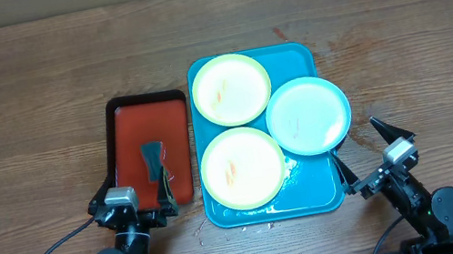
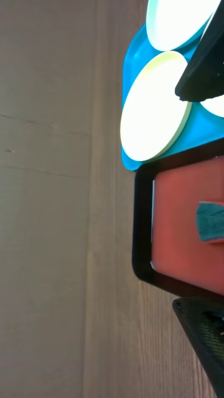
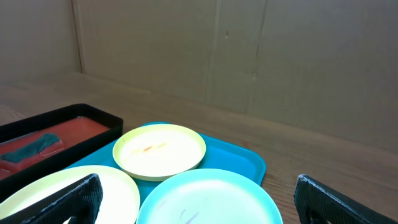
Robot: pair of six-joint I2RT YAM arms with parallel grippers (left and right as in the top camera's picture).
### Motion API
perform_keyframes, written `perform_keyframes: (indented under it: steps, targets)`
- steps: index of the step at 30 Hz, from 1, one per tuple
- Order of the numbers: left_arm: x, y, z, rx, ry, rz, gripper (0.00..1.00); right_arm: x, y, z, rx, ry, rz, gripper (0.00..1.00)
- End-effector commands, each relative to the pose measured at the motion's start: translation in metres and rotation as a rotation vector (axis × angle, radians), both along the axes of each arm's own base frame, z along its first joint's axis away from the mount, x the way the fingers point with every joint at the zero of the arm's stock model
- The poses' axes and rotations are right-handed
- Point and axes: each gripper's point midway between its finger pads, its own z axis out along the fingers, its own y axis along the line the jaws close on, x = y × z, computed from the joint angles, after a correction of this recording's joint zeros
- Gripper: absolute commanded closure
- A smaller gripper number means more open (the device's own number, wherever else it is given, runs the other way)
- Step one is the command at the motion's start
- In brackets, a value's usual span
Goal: Clean dirty plates on tray and stack at the side
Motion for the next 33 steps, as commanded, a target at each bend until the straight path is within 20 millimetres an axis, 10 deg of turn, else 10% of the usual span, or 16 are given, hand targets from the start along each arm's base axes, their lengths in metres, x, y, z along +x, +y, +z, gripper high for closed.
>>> perform_keyframes:
  steps: [1,18,23,33]
  targets:
    - [0.000,0.001,0.010,0.011,-0.045,0.004,0.00,0.000,0.000,-0.002,0.003,0.000,-0.002,0.00]
    - [-0.007,-0.030,0.014,-0.056,-0.048,-0.177,0.00,-0.009,0.014,-0.001,0.003,-0.005,0.099,0.00]
    - [-0.014,-0.035,0.046,-0.092,-0.096,-0.209,0.00,-0.016,0.024,0.003,0.005,-0.010,0.169,0.00]
    - [-0.023,-0.035,0.107,-0.110,0.095,-0.198,0.00,-0.027,0.014,0.086,0.073,-0.002,0.109,0.00]
